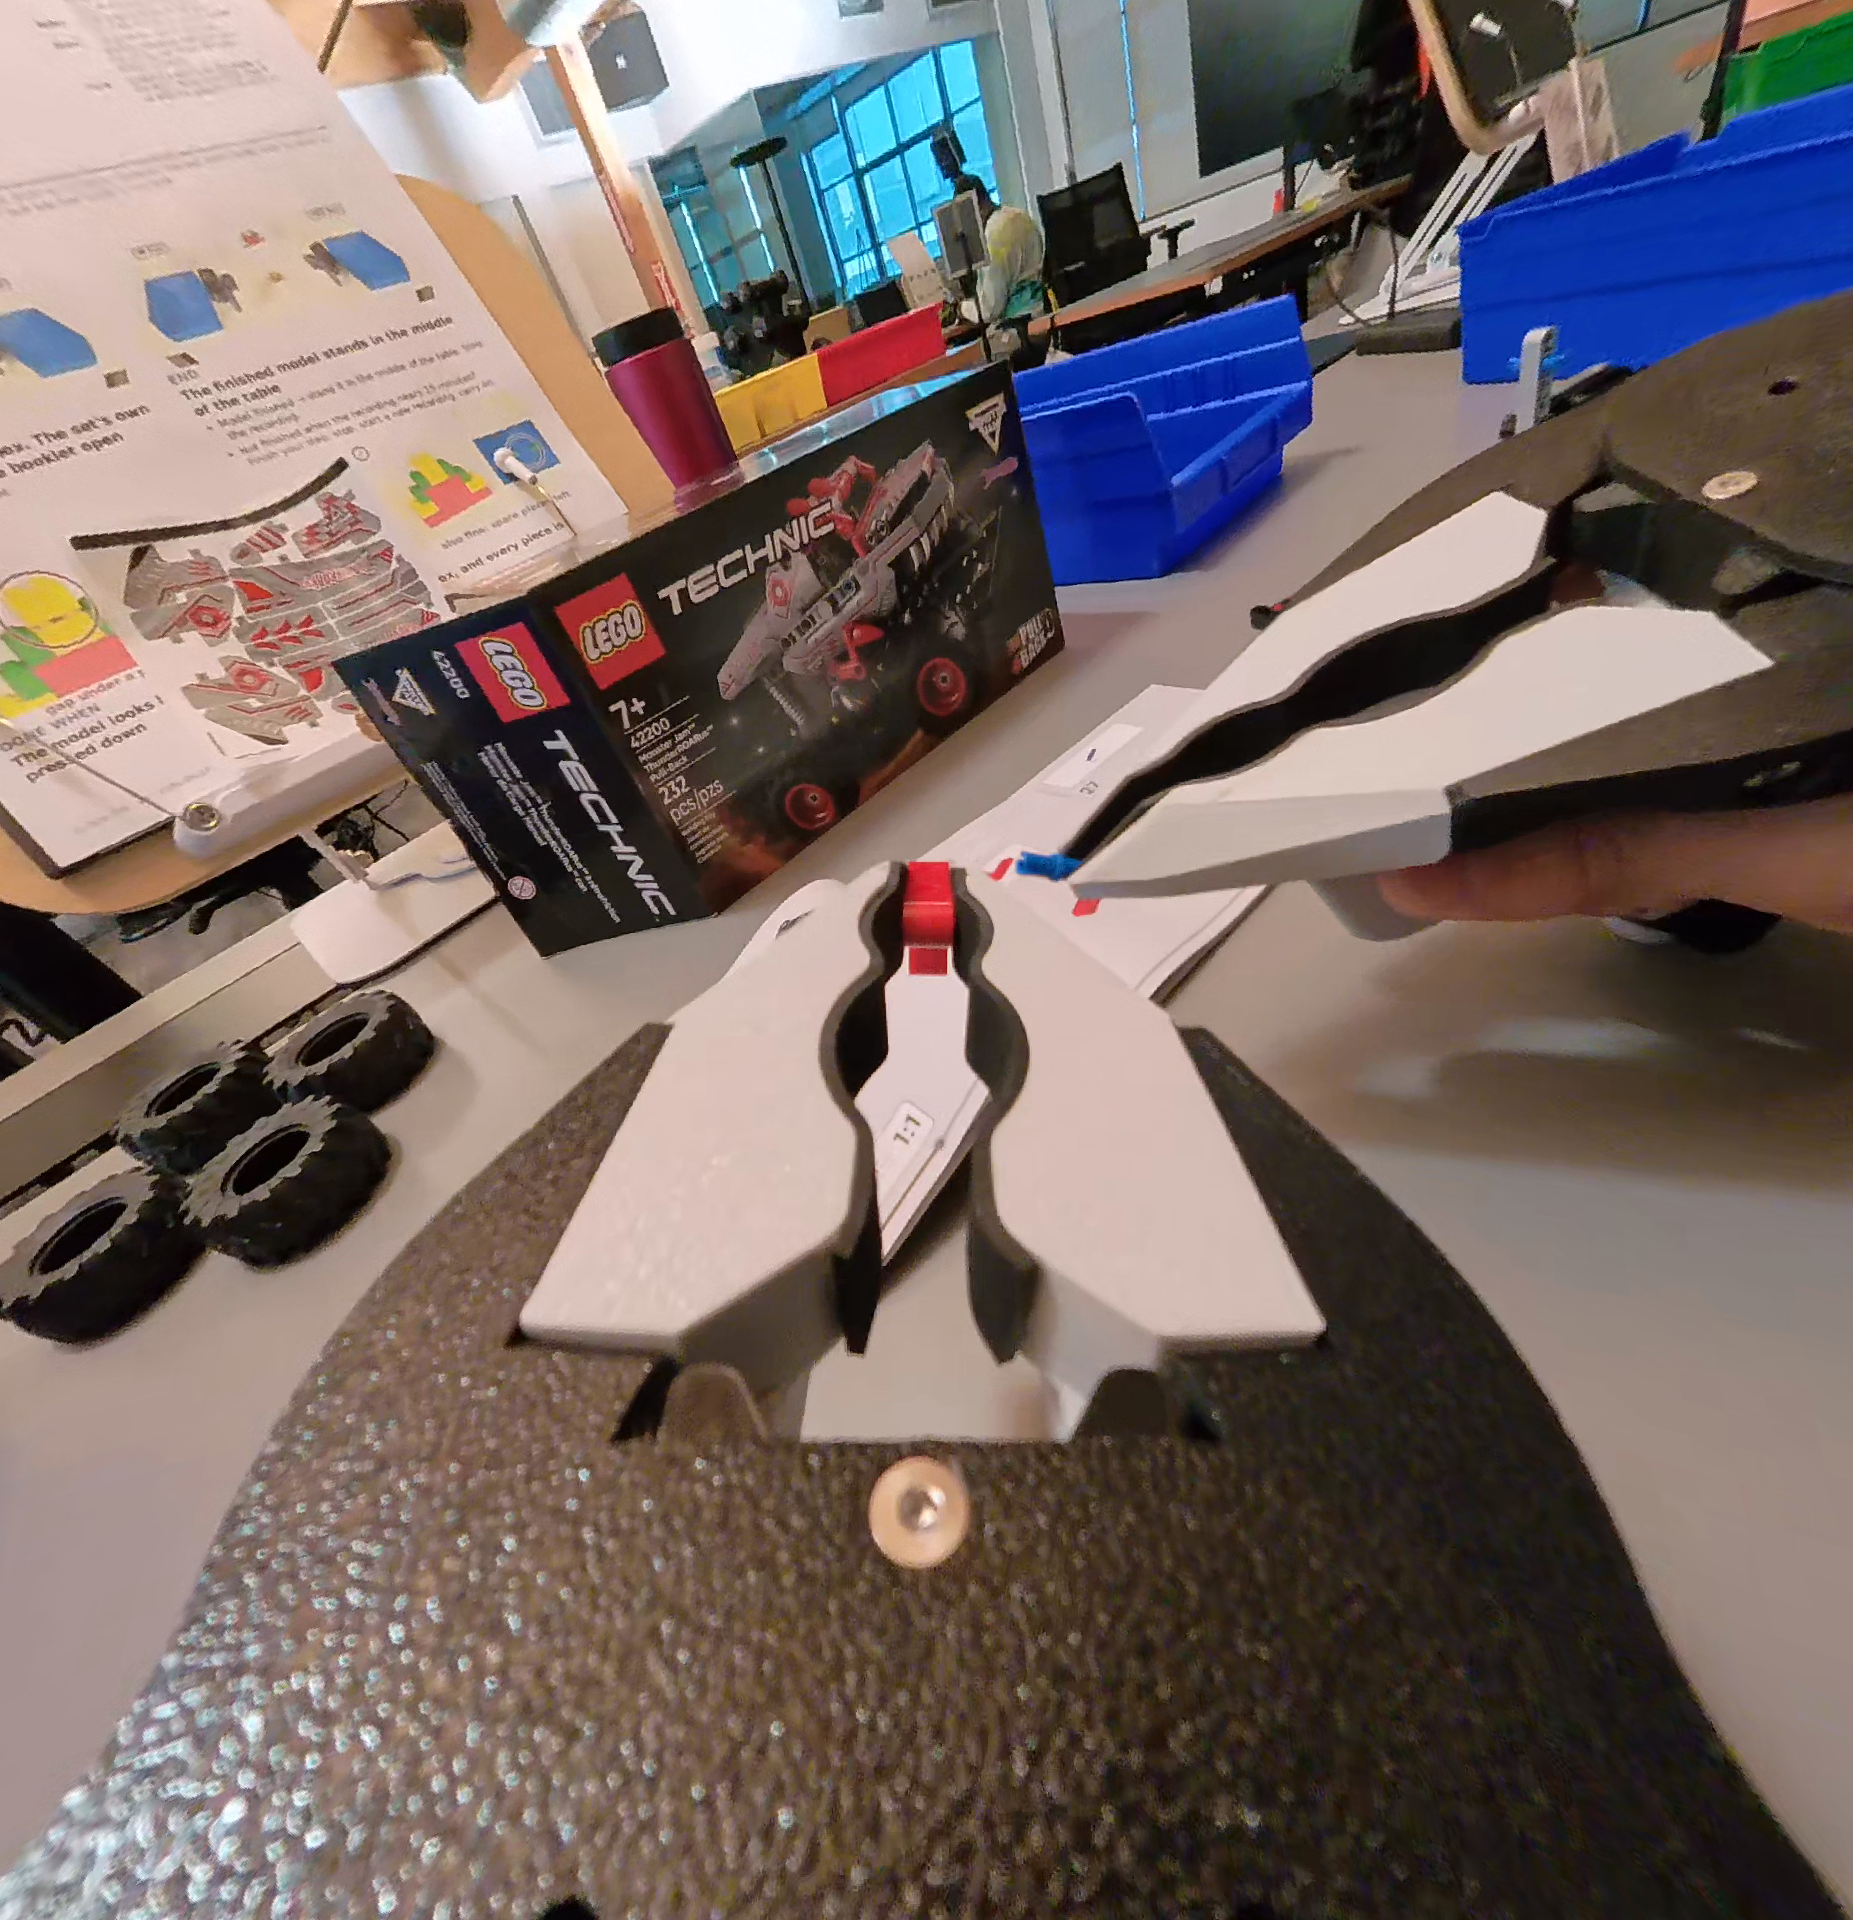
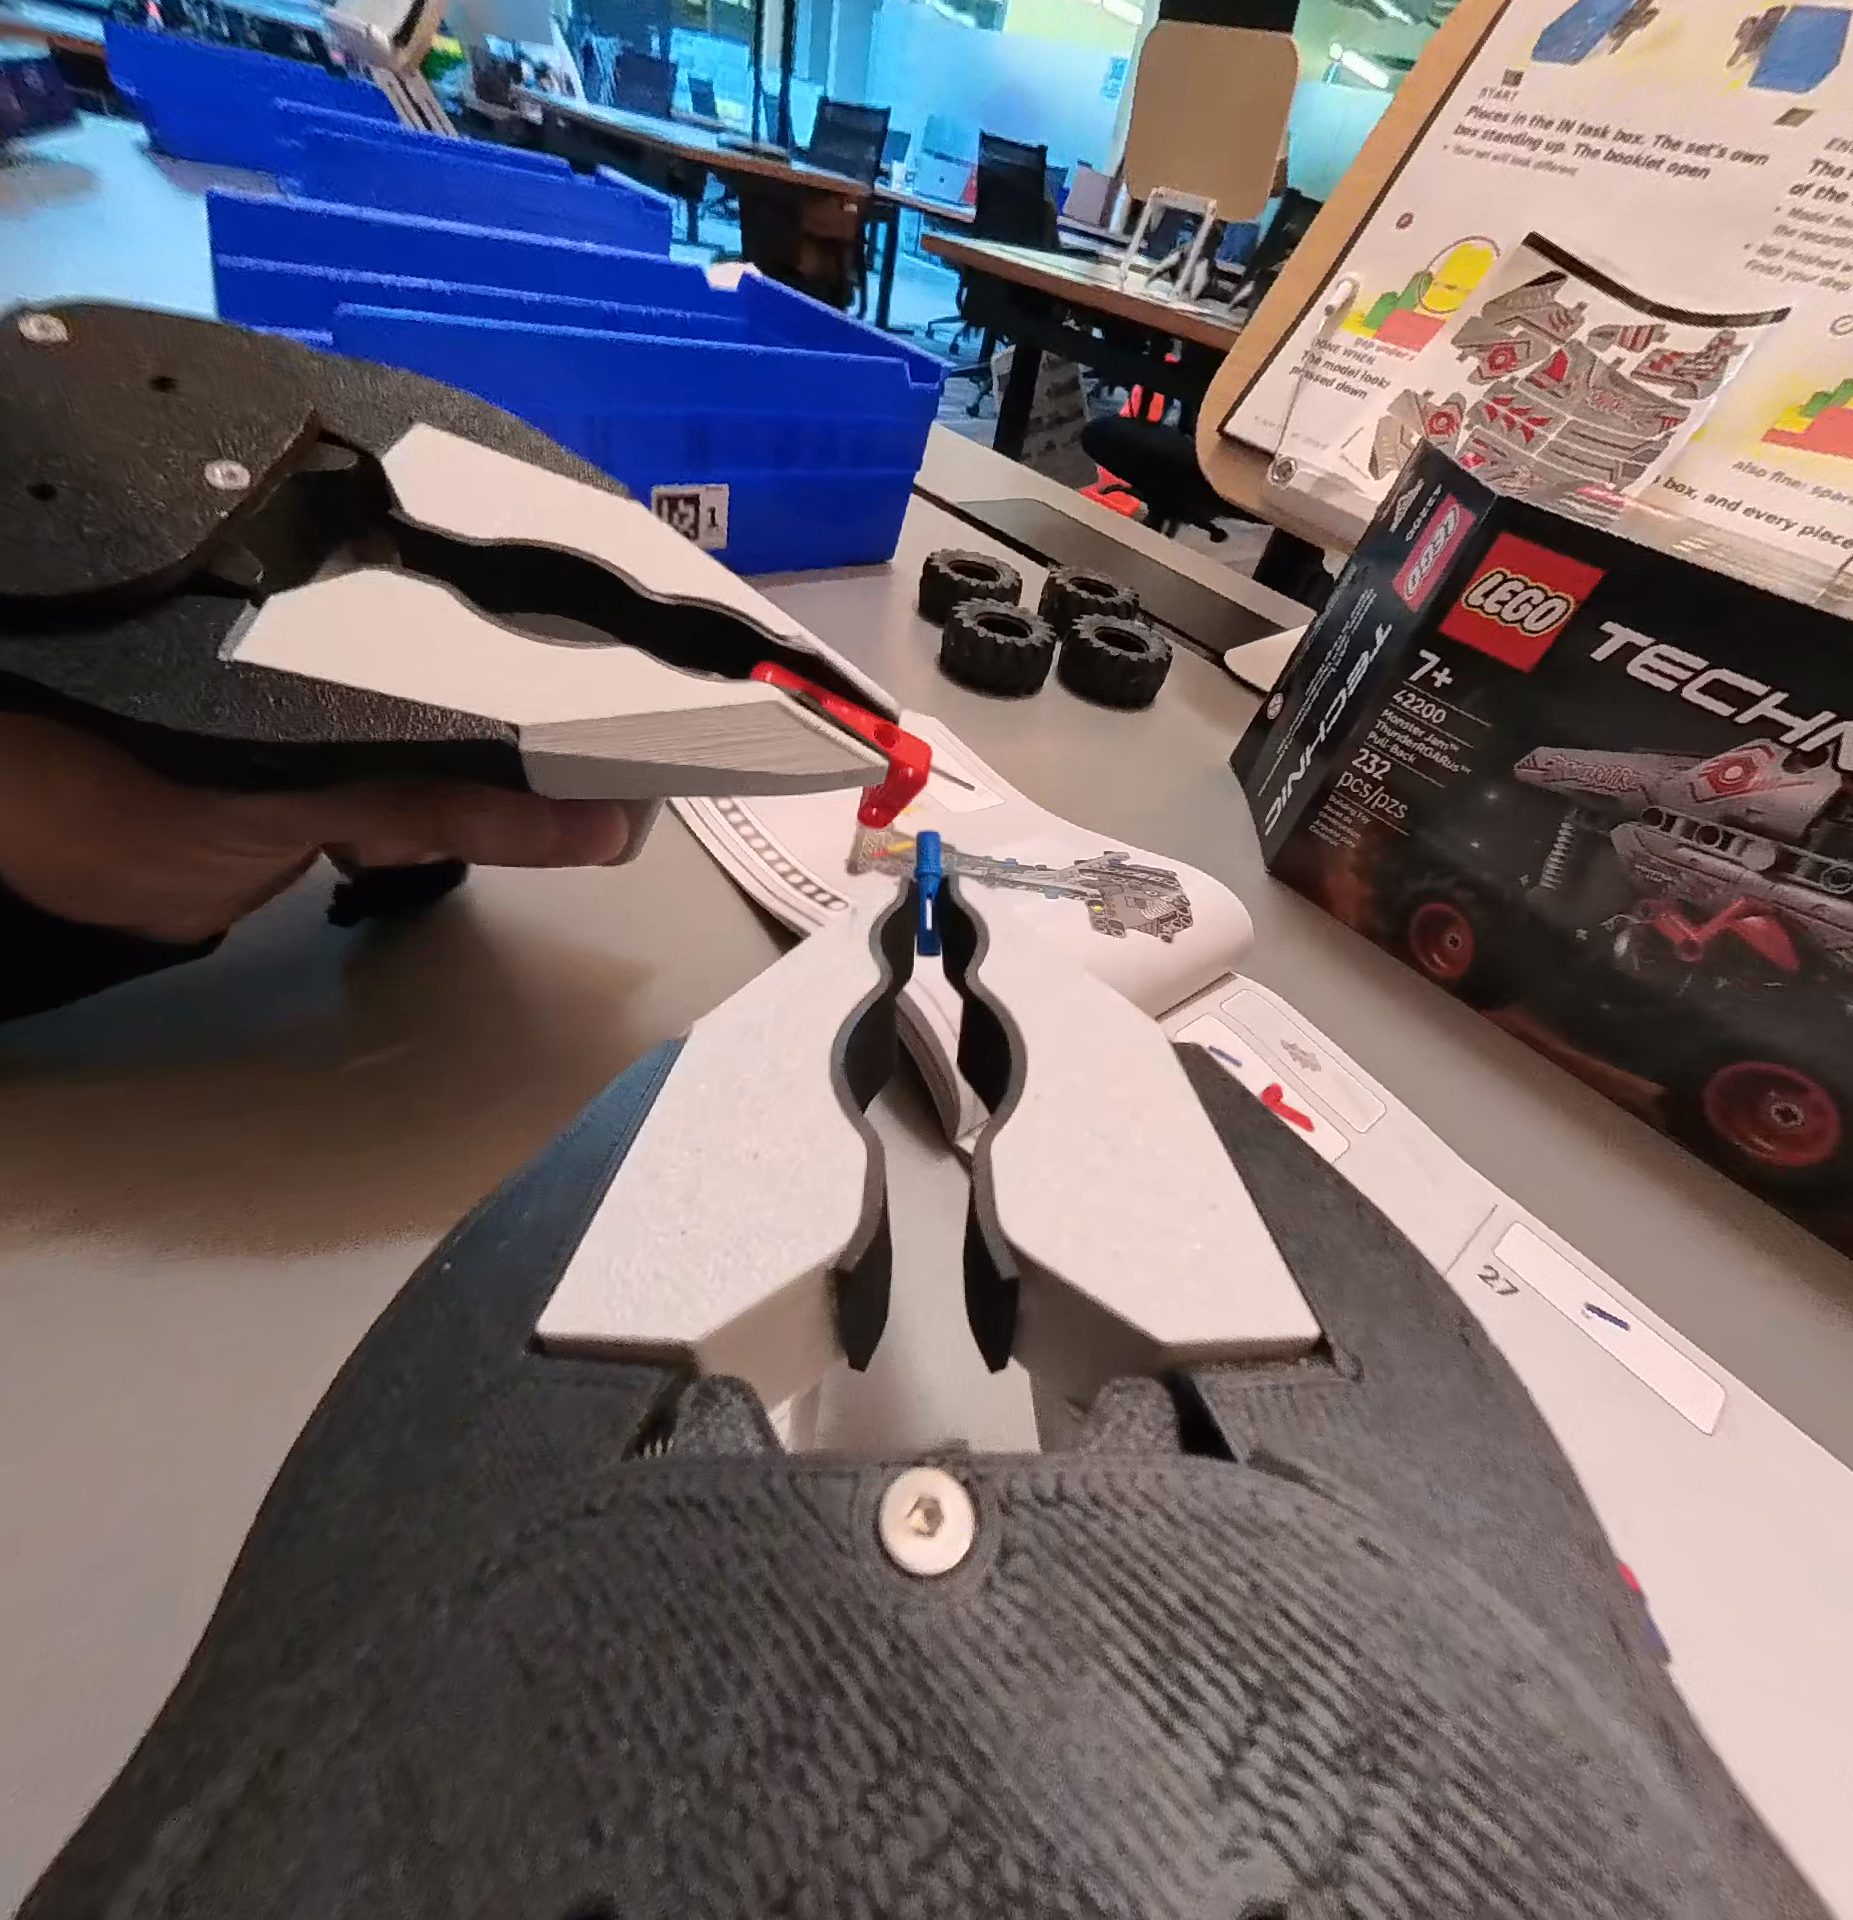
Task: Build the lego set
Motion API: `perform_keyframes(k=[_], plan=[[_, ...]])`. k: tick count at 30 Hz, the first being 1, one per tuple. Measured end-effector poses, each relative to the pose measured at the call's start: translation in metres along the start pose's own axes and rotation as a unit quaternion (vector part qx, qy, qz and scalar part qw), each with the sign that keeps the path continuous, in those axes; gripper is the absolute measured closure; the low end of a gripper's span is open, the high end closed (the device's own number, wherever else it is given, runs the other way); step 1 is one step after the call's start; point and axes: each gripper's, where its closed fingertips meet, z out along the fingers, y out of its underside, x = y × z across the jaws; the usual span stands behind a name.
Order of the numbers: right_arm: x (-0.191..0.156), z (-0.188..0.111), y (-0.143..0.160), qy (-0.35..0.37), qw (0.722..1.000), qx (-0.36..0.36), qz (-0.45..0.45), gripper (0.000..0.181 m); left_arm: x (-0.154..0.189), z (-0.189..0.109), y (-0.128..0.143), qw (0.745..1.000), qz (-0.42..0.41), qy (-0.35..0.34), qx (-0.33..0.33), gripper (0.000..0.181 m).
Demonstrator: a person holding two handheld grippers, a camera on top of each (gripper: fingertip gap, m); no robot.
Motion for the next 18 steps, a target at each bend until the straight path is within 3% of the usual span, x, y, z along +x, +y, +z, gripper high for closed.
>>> perform_keyframes(k=[6, 11, 18], plan=[[-0.001, -0.001, -0.003, -0.014, 1.0, 0.011, 0.022, 0.178, -0.002, 0.0, -0.001, 1.0, -0.019, -0.002, 0.005, 0.176], [-0.004, -0.002, -0.008, -0.011, 1.0, 0.024, 0.012, 0.179, 0.003, 0.001, -0.003, 1.0, 0.012, -0.003, 0.005, 0.176], [-0.002, -0.001, -0.002, 0.032, 0.996, -0.009, -0.082, 0.179, 0.008, 0.0, -0.008, 0.999, 0.025, 0.008, 0.026, 0.177]])
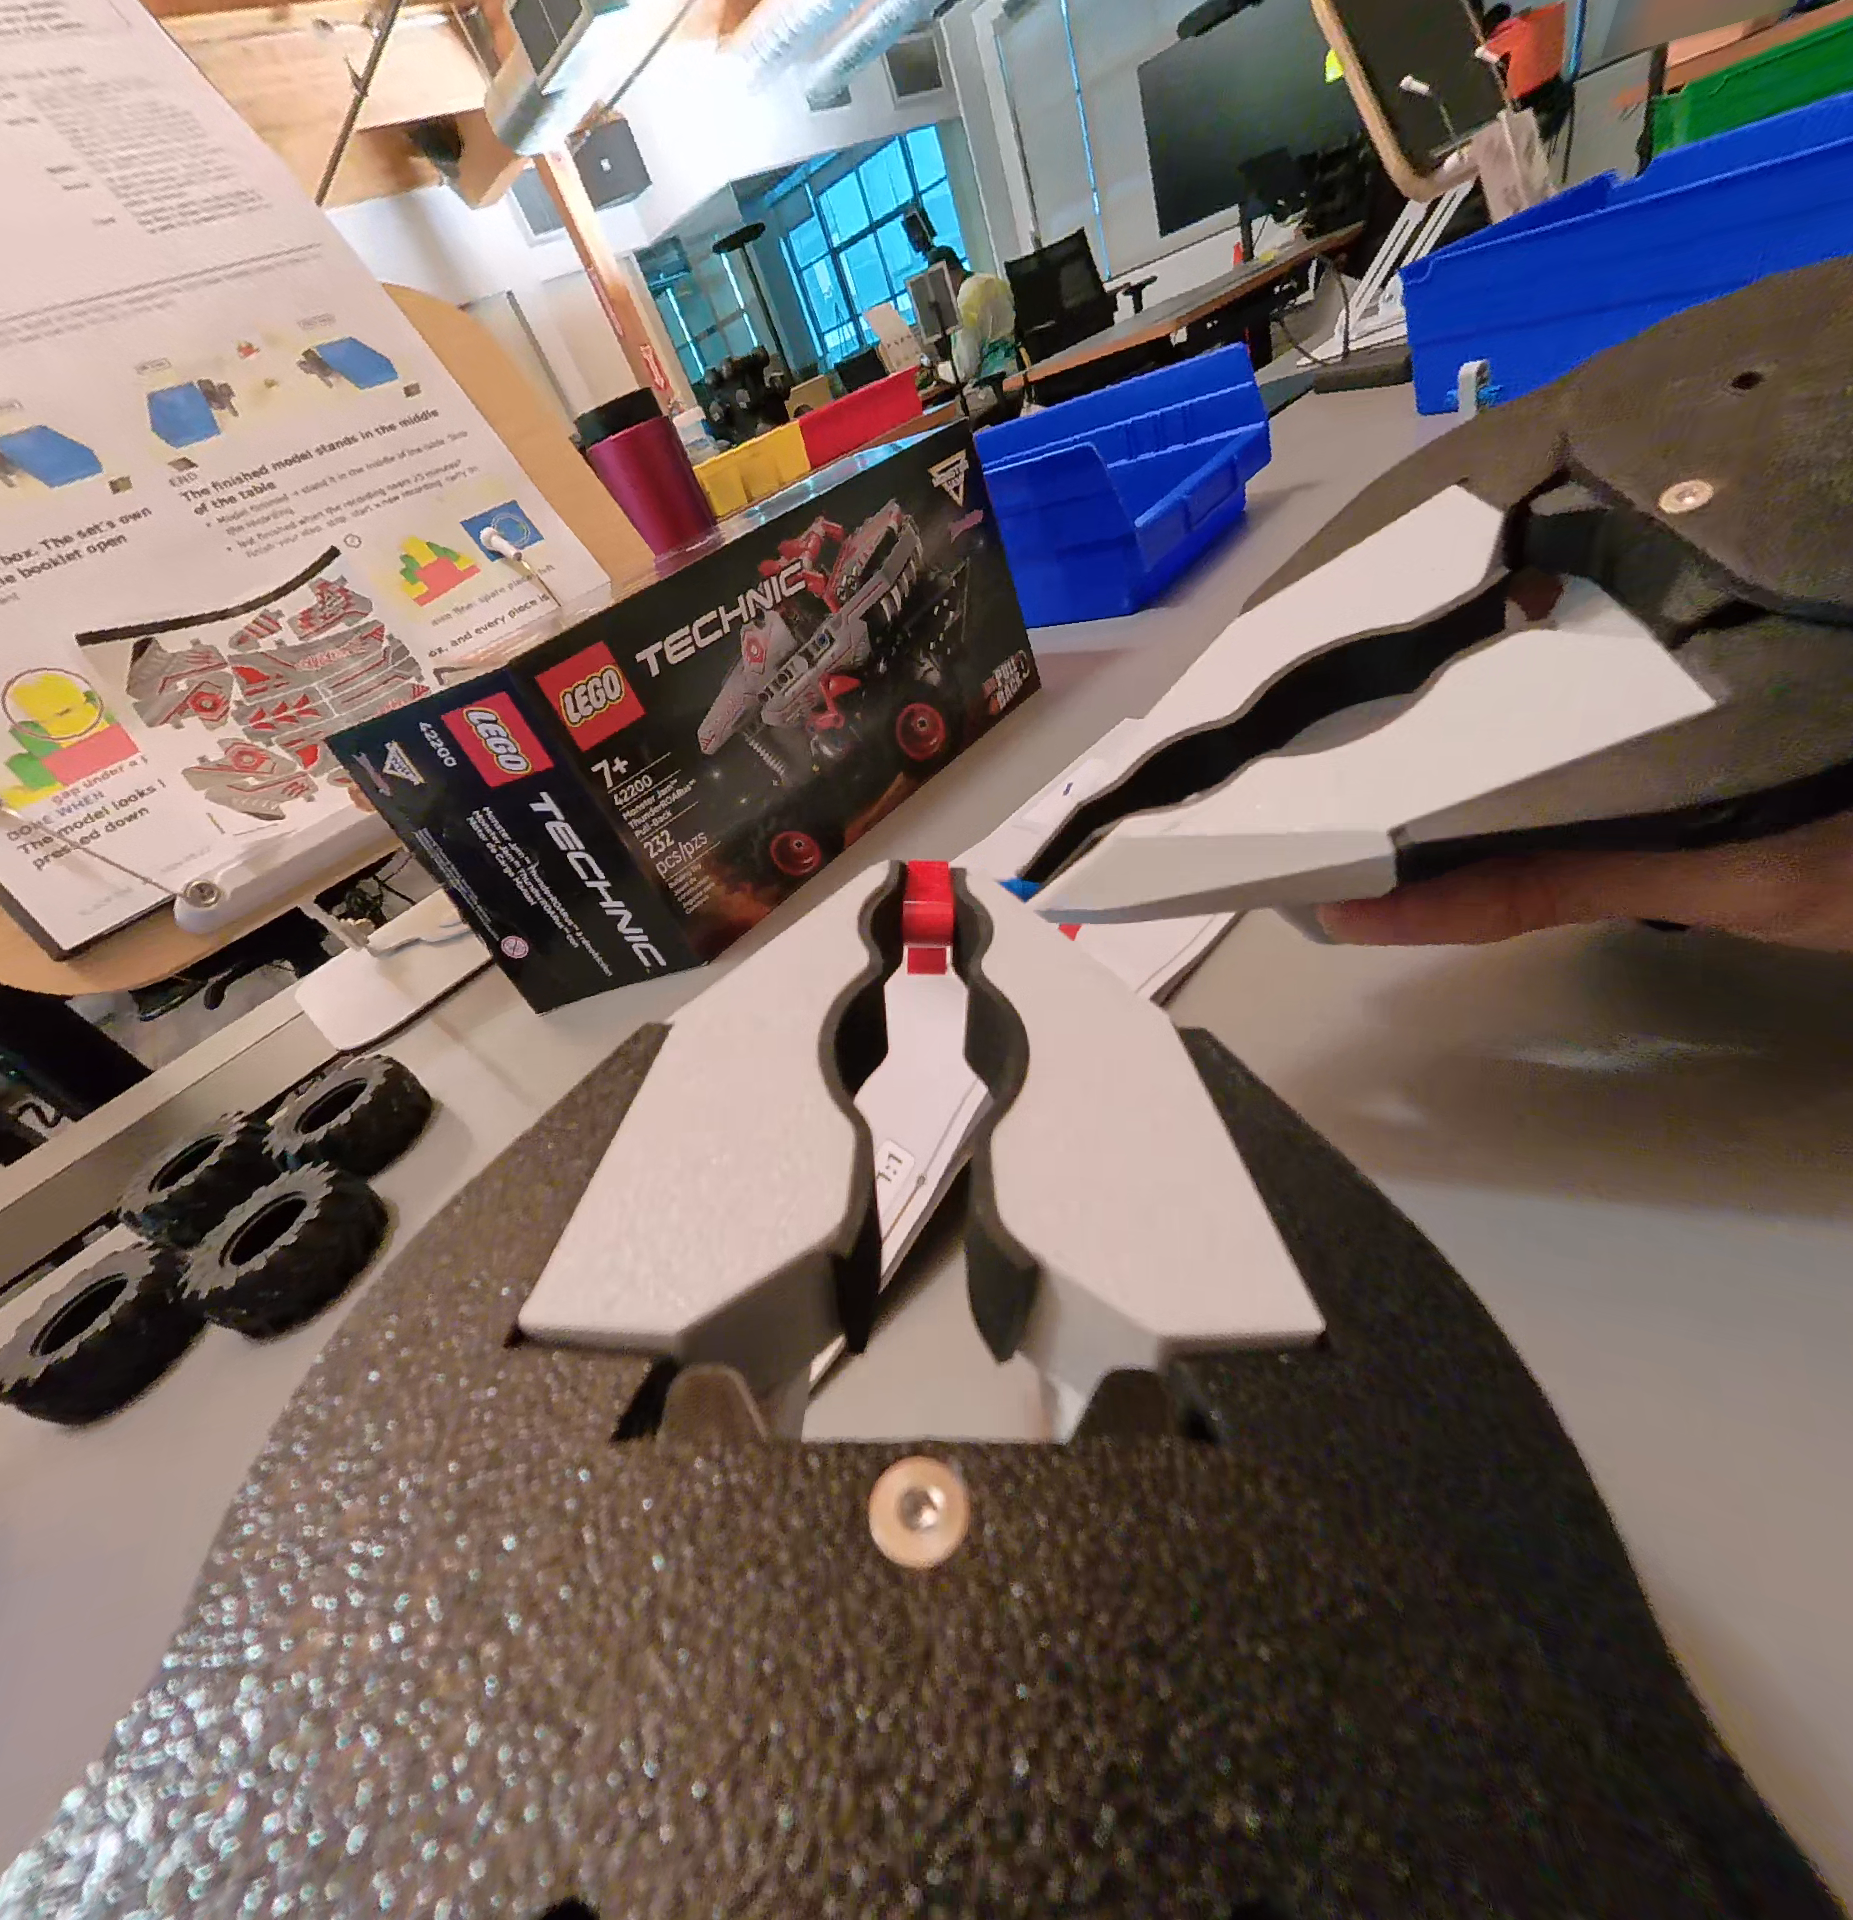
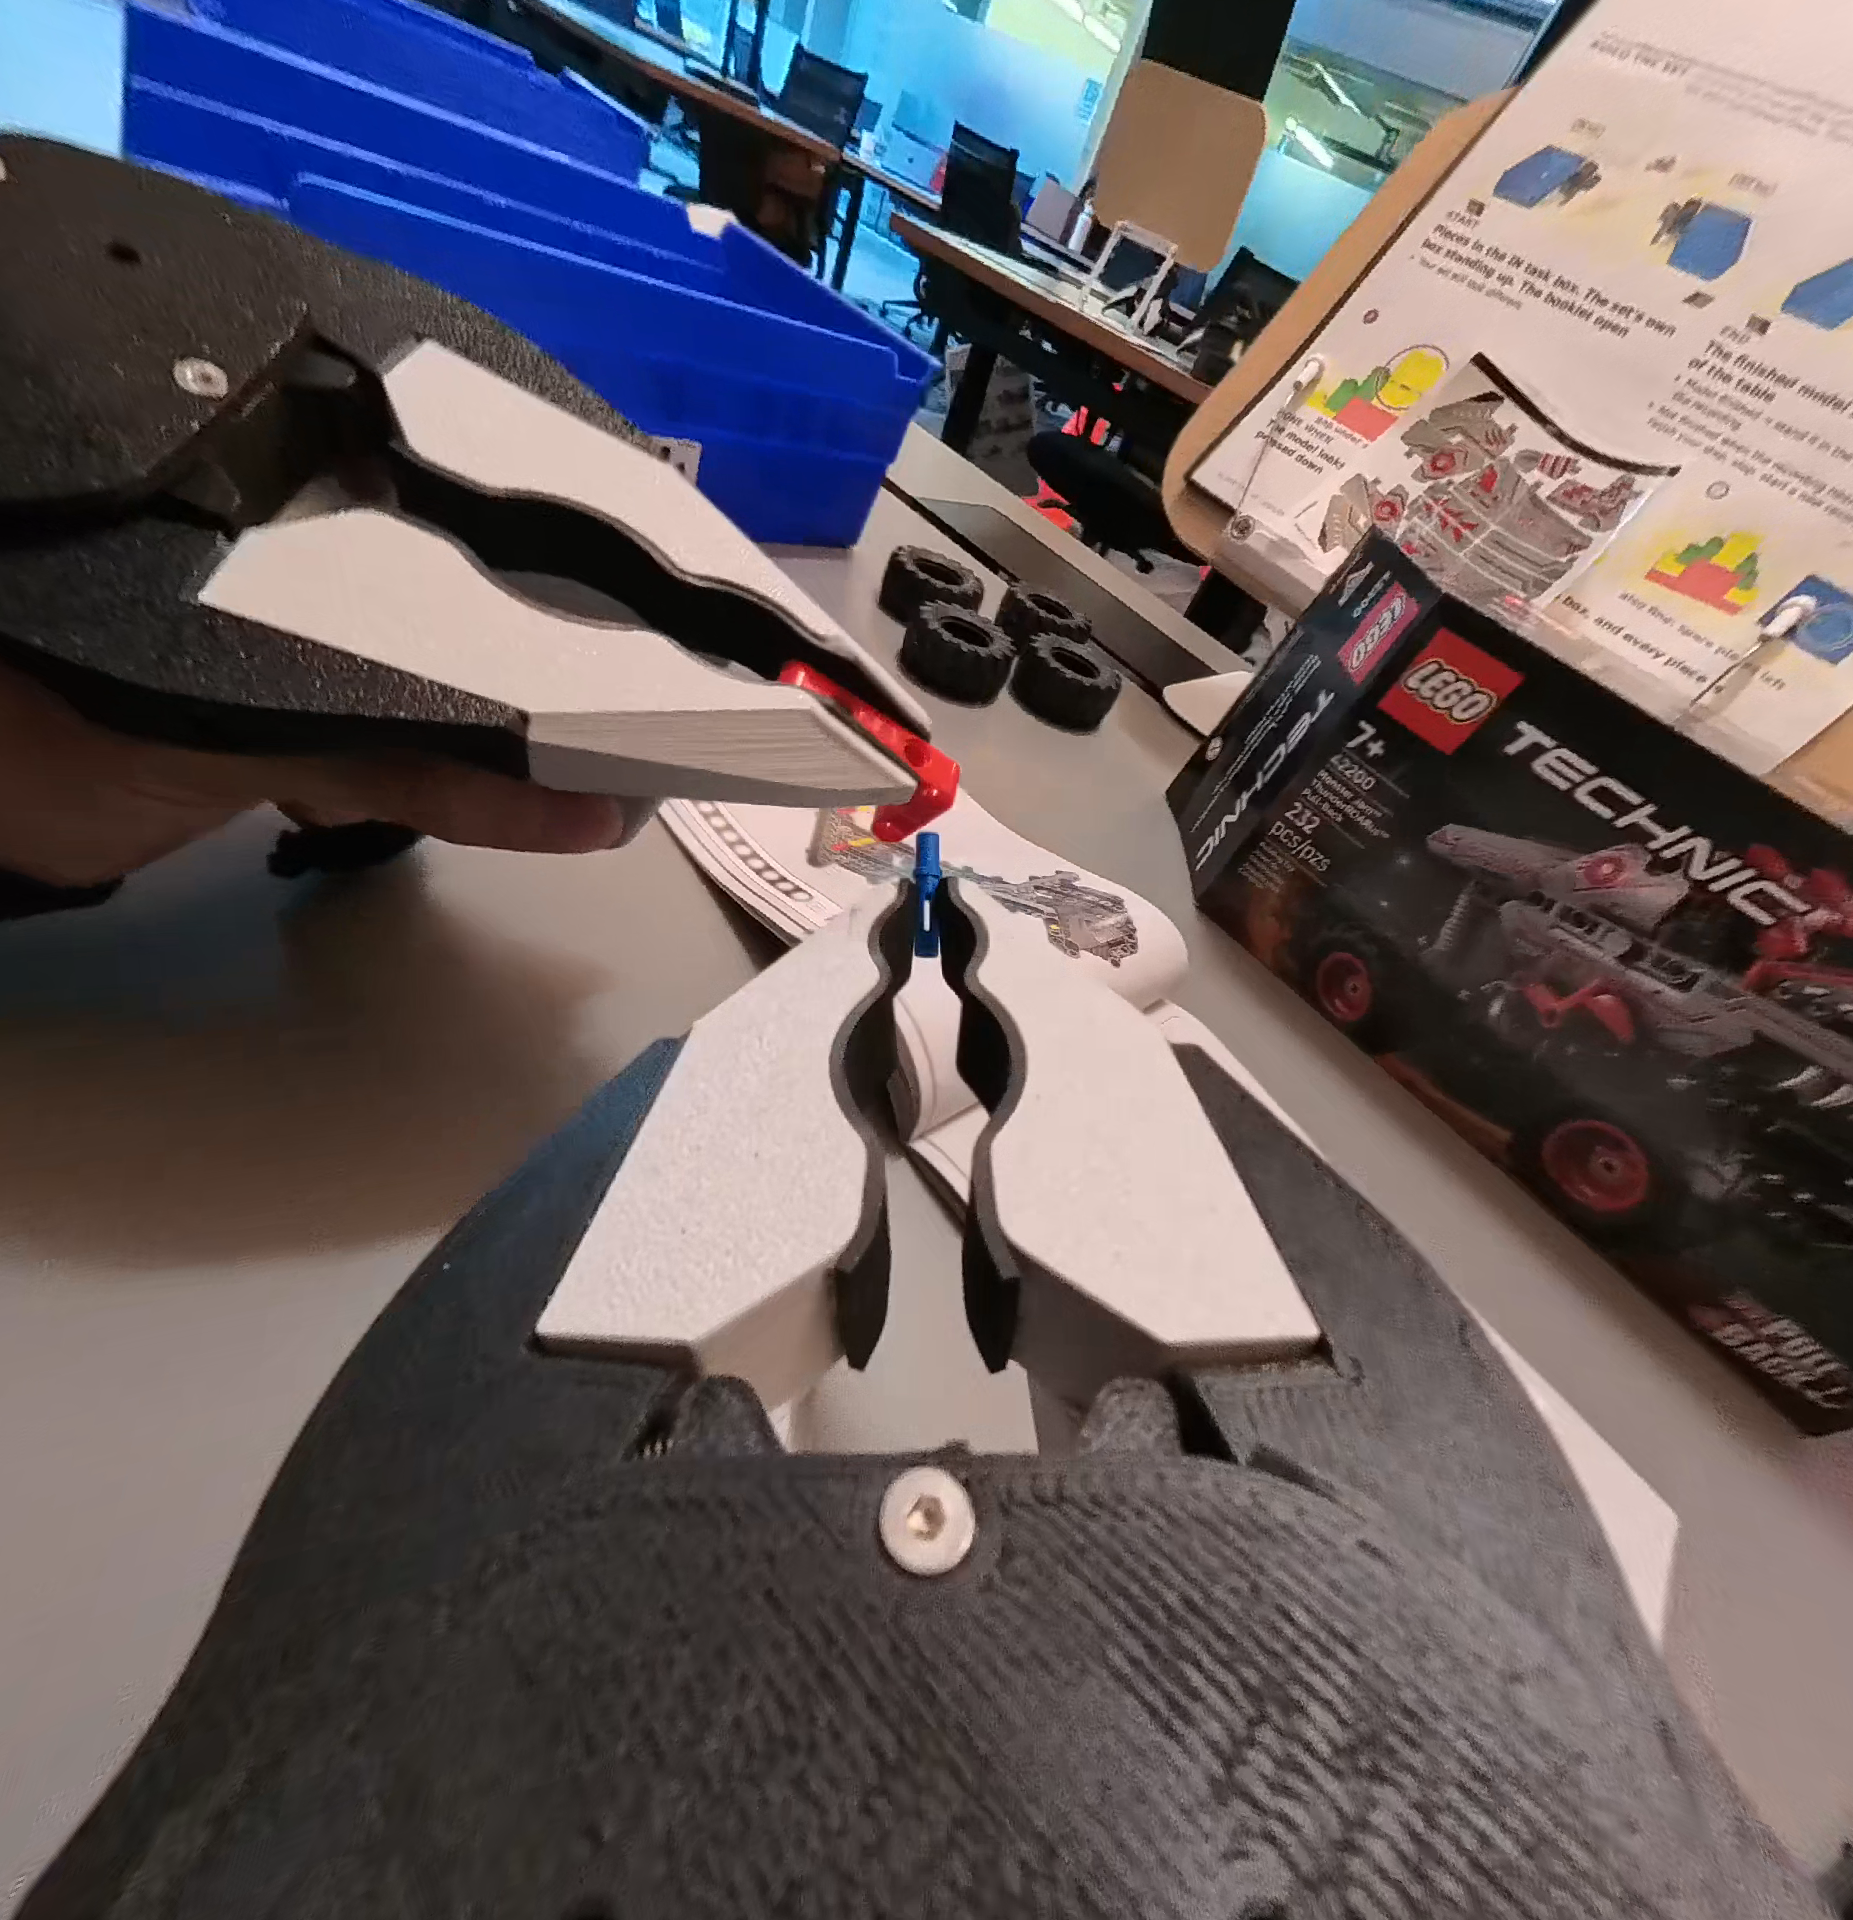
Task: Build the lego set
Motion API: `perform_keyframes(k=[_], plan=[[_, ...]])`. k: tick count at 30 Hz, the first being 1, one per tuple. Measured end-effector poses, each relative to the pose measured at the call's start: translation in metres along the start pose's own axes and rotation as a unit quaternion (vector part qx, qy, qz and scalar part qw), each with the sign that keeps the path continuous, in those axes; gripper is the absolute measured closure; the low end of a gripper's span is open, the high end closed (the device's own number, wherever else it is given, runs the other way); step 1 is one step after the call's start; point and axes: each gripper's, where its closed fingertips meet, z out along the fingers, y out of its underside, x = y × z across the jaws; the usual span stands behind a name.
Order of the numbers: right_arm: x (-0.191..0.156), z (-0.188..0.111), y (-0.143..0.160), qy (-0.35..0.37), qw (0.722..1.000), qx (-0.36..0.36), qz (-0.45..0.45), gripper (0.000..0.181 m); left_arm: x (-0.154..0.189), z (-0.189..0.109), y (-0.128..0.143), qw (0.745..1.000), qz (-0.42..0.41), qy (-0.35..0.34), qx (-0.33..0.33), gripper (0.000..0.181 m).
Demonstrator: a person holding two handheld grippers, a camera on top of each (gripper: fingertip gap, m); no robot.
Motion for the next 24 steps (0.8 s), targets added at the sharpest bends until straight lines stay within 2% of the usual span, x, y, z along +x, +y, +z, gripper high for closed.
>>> perform_keyframes(k=[12, 24], plan=[[0.0016, -0.0017, -0.0035, 0.018, 1.0, 0.006, -0.023, 0.179, 0.0039, 0.0013, 0.0005, 1.0, 0.005, 0.007, -0.002, 0.176], [0.0015, -0.0025, -0.0068, 0.003, 1.0, 0.021, 0.018, 0.179, 0.005, 0.0009, -0.0023, 1.0, 0.009, 0.007, 0.005, 0.176]])
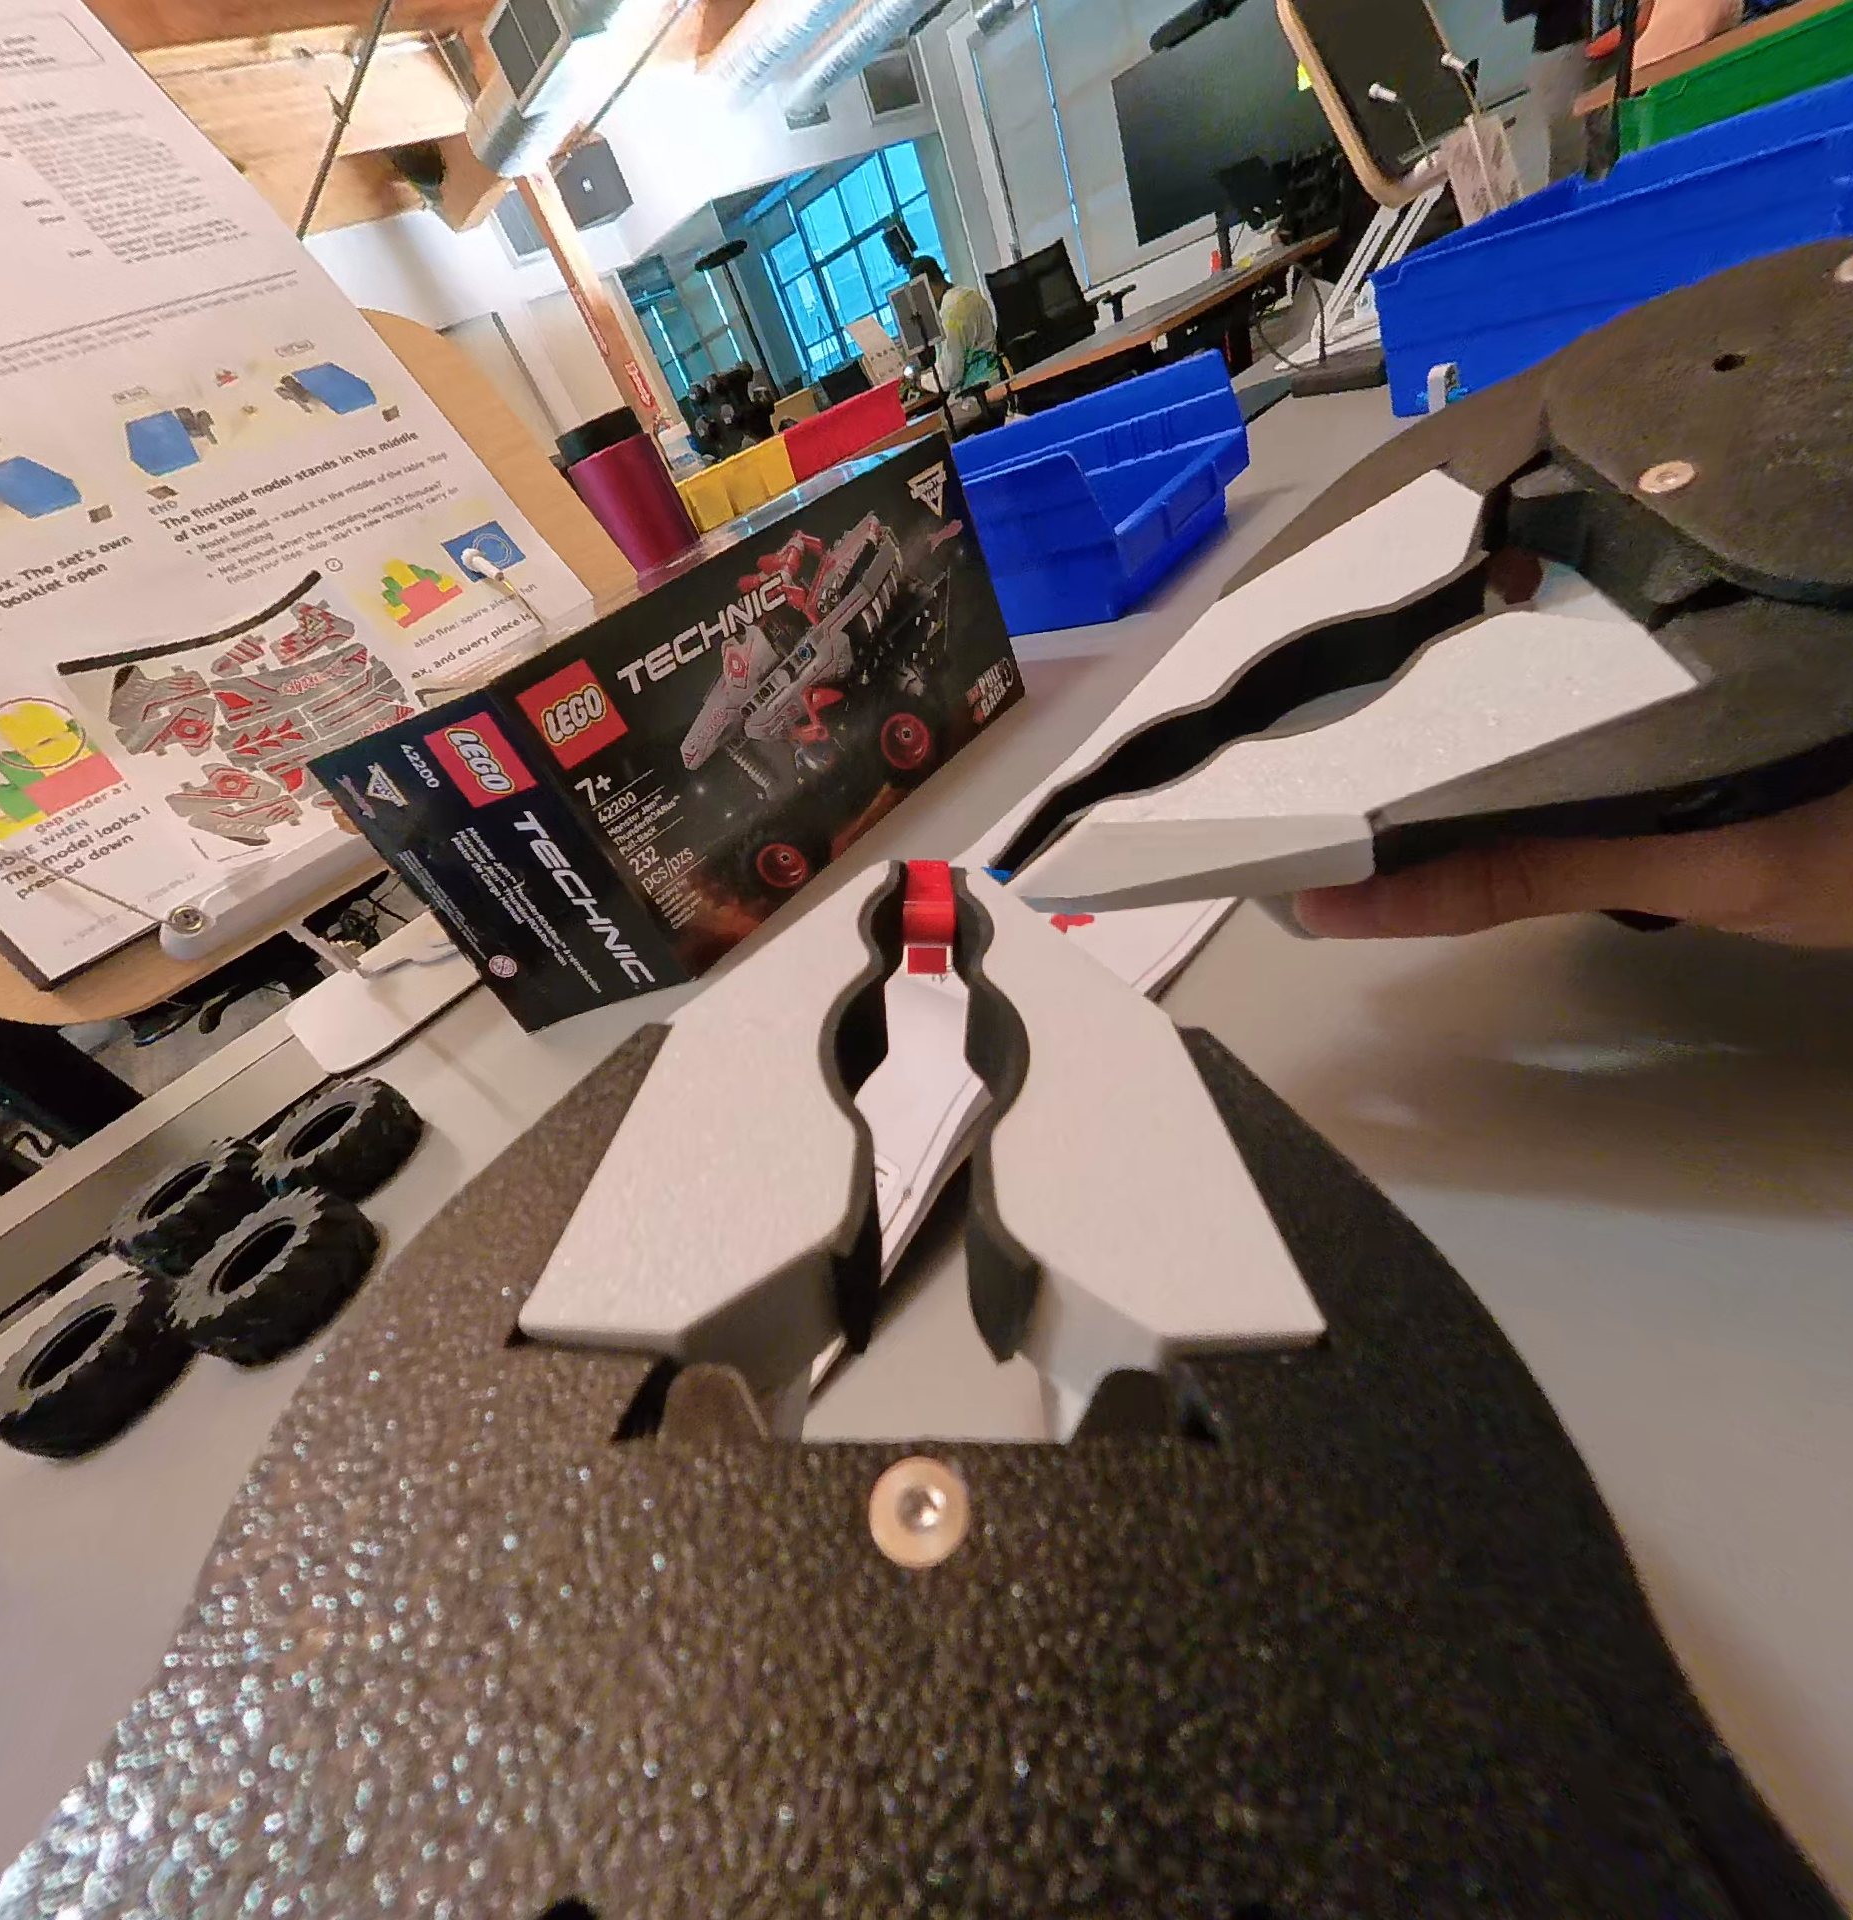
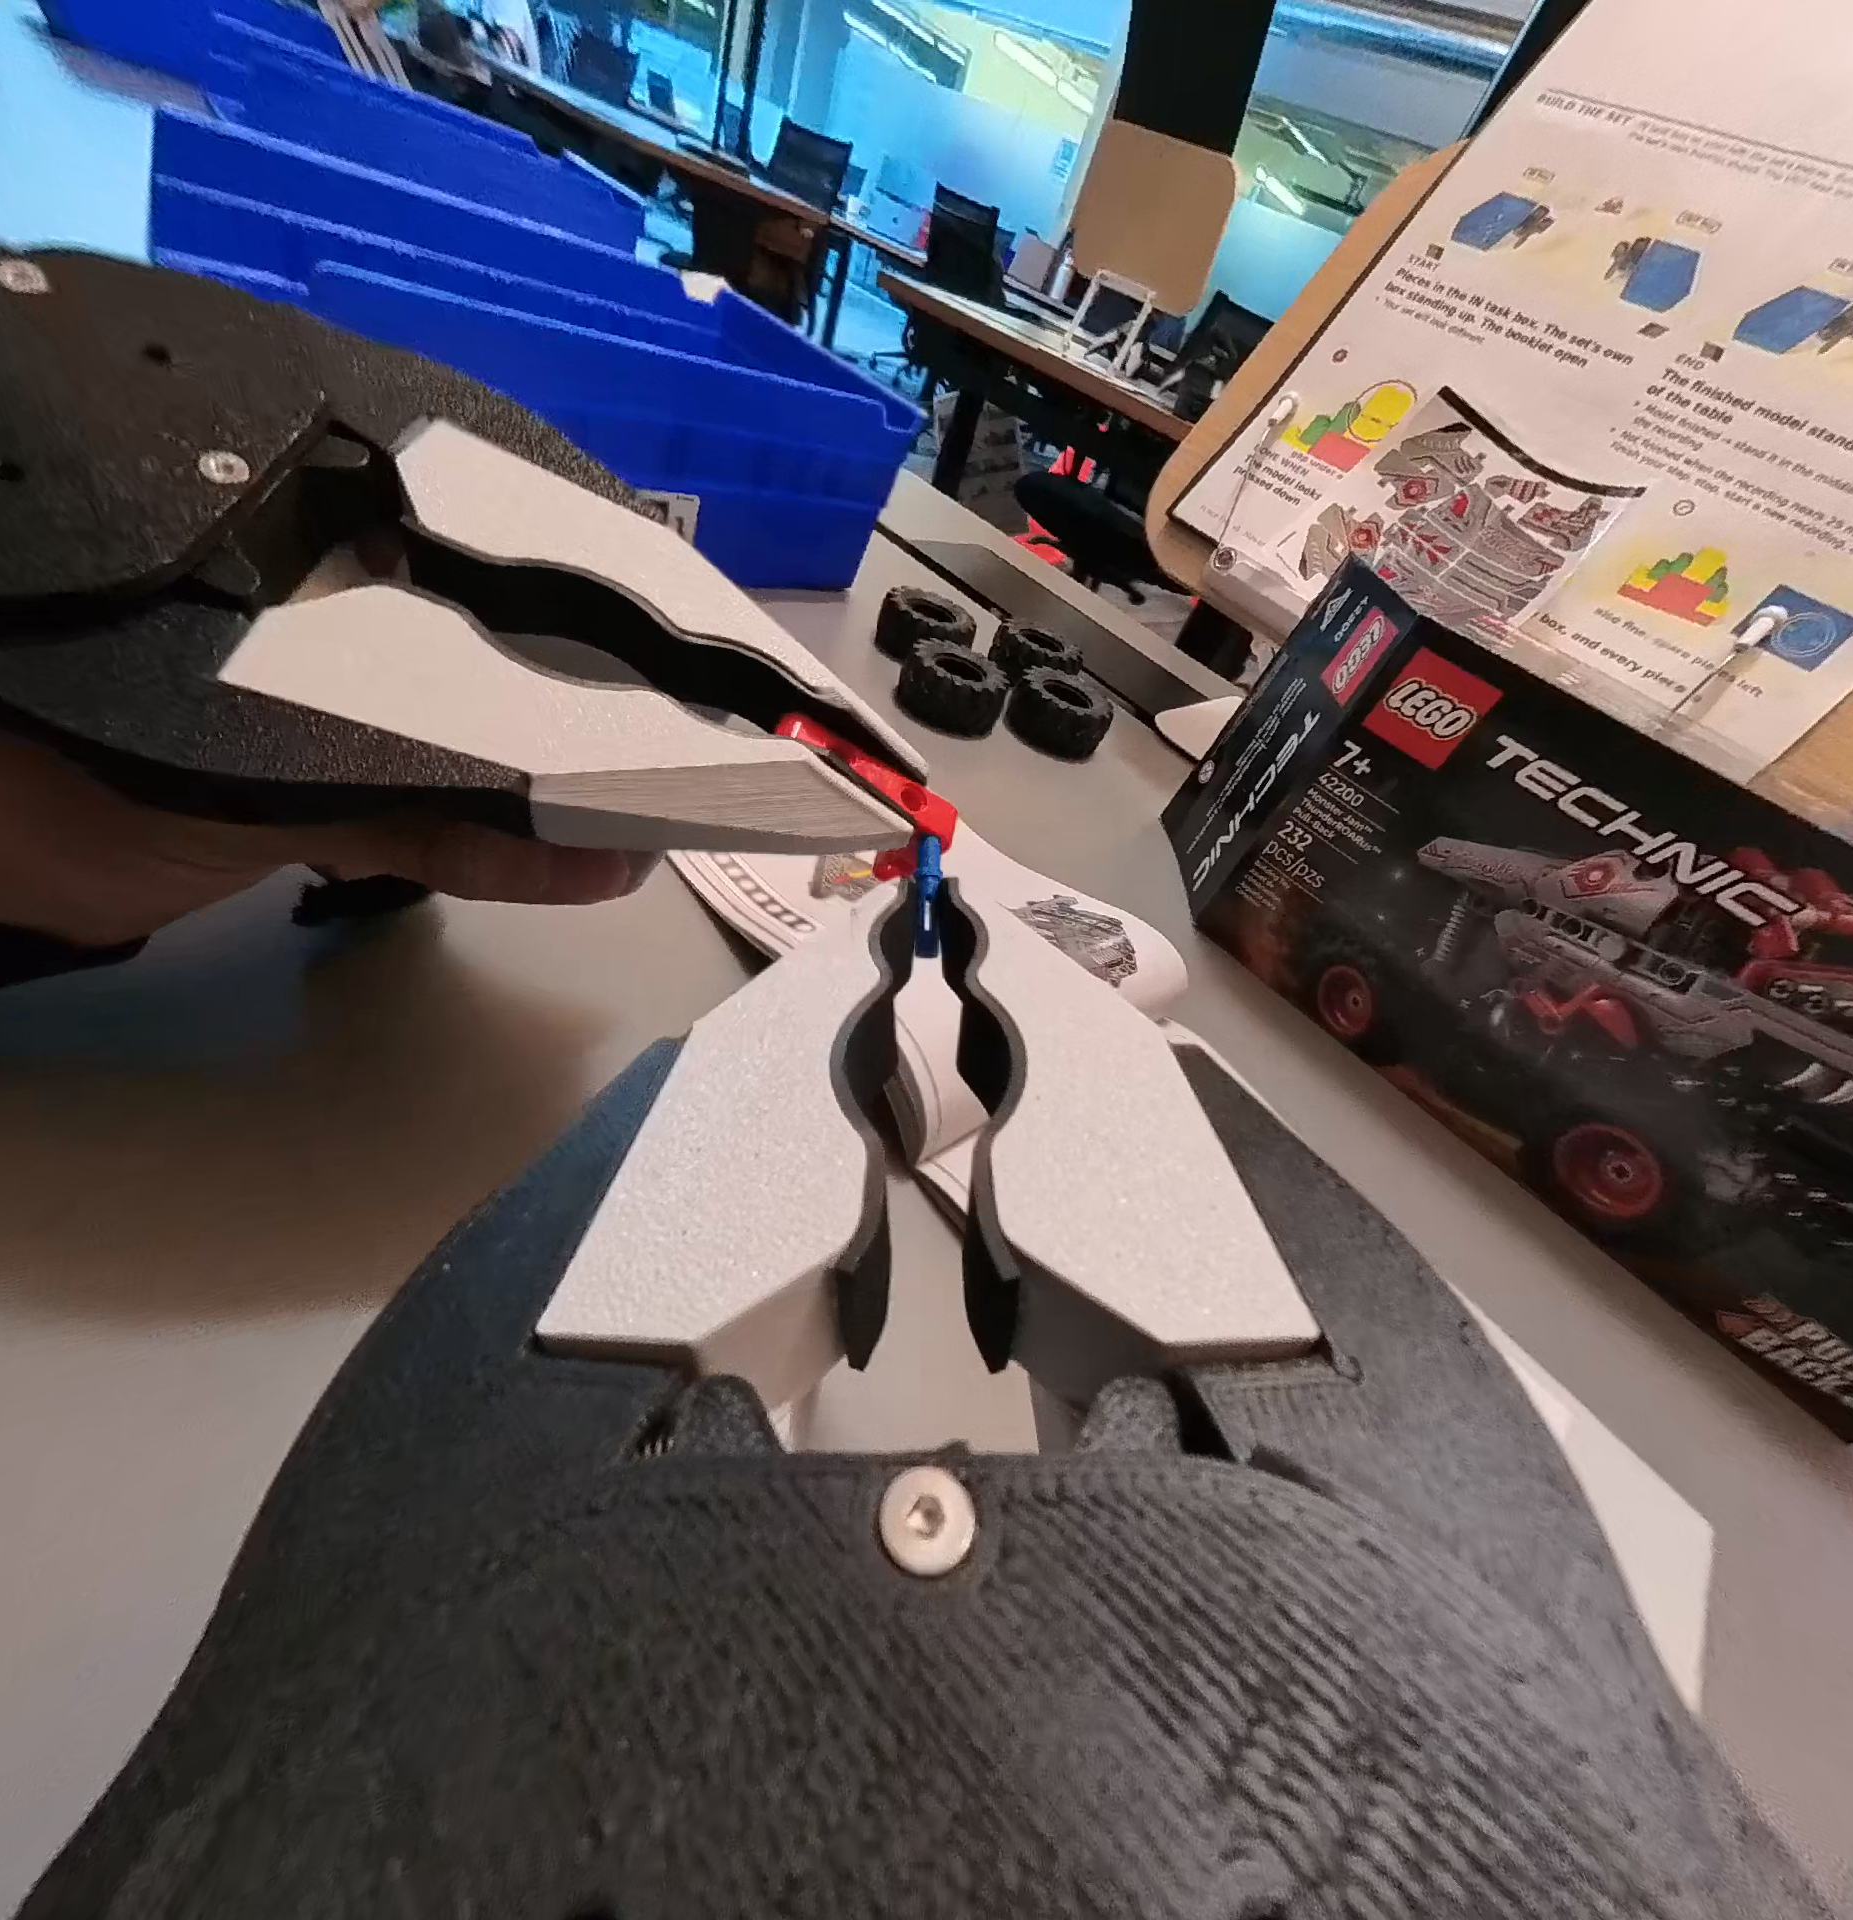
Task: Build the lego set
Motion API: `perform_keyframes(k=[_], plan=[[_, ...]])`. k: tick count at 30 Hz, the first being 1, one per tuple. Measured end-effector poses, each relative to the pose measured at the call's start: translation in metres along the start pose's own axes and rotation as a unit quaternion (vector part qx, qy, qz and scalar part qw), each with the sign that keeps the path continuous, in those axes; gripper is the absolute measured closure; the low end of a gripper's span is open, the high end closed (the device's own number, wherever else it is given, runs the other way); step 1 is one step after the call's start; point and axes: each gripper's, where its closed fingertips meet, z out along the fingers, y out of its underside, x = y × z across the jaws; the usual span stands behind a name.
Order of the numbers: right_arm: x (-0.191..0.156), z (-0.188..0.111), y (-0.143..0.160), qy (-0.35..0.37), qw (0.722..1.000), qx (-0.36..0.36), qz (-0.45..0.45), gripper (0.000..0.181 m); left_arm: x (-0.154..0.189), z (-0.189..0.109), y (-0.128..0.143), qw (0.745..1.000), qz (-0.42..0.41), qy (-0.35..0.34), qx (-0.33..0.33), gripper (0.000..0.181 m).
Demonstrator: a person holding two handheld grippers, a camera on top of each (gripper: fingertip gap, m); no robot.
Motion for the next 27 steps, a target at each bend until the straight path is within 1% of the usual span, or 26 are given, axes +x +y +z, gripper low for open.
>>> perform_keyframes(k=[7, 12, 15, 18, 22, 27], plan=[[-0.0006, -0.001, -0.0034, -0.034, 0.996, 0.021, 0.083, 0.179, -0.0006, -0.0012, -0.0037, 1.0, 0.012, -0.003, 0.012, 0.176], [-0.0006, -0.0027, -0.0059, -0.043, 0.993, 0.034, 0.103, 0.179, 0.0002, -0.0022, -0.0072, 0.999, 0.04, -0.004, 0.023, 0.176], [-0.0006, -0.0033, -0.0068, -0.06, 0.988, 0.043, 0.136, 0.179, 0.0013, -0.003, -0.0095, 0.999, 0.028, 0.004, 0.032, 0.176], [-0.001, -0.0031, -0.005, -0.059, 0.989, 0.037, 0.13, 0.178, 0.0034, -0.0022, -0.0101, 0.996, 0.081, -0.013, 0.023, 0.176], [-0.0004, -0.0044, -0.0045, -0.06, 0.989, 0.038, 0.128, 0.179, 0.0041, -0.001, -0.0093, 0.994, 0.104, -0.019, 0.015, 0.176], [-0.001, -0.0039, -0.0049, -0.054, 0.991, 0.035, 0.114, 0.178, 0.0043, -0.0018, -0.0105, 0.985, 0.165, -0.039, 0.0, 0.176]])
